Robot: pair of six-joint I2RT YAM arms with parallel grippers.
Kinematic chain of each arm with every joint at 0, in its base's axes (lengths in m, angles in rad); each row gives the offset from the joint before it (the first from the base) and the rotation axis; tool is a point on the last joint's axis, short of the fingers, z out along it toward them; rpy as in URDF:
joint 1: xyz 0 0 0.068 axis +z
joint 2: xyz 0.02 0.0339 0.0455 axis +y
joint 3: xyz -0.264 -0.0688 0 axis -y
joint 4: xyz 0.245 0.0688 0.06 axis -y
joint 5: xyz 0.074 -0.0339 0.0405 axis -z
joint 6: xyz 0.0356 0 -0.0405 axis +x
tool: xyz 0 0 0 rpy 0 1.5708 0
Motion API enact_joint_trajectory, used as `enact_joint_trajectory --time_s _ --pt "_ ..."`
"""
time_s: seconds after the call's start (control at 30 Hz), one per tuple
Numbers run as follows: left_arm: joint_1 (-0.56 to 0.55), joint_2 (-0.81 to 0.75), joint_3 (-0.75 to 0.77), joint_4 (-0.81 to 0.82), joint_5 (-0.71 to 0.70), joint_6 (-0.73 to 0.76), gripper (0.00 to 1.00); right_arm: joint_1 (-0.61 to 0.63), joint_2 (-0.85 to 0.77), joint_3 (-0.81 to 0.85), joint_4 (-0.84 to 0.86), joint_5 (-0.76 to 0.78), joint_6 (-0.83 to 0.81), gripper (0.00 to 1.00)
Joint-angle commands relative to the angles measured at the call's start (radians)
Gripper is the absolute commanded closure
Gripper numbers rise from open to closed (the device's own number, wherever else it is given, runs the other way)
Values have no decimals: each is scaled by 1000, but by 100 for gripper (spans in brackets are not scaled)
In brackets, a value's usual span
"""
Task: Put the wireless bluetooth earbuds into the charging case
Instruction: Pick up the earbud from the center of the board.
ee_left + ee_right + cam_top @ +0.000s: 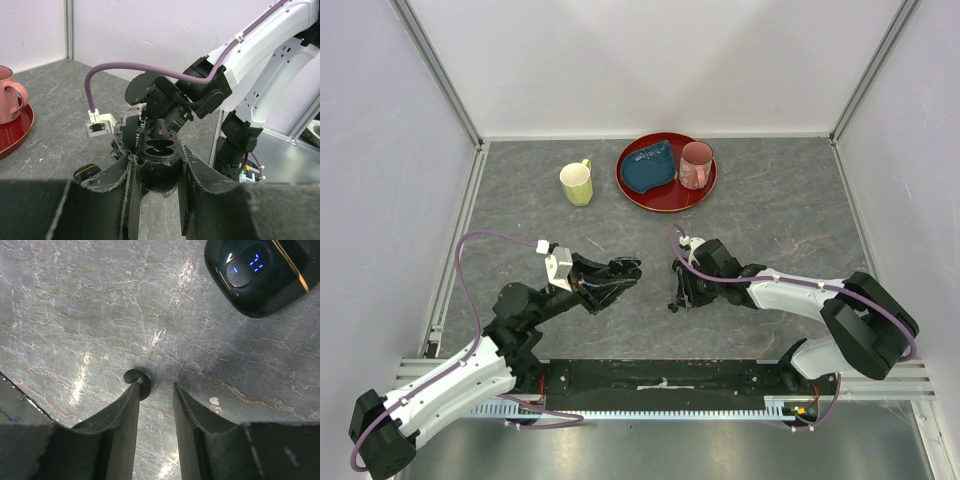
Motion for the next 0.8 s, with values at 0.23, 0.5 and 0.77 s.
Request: enact_joint_trajectory --time_s 0.23,0.5,0.77 --pt "-5 0 -5 59 1 -21 98 34 41 -7 -13 -21 -7 61" --pt "-5 -15 -11 48 -5 -24 98 42 55 -11 6 -18 5 64" --pt "-5 -17 -13 45 -11 -26 98 42 56 -16 33 -26 28 79"
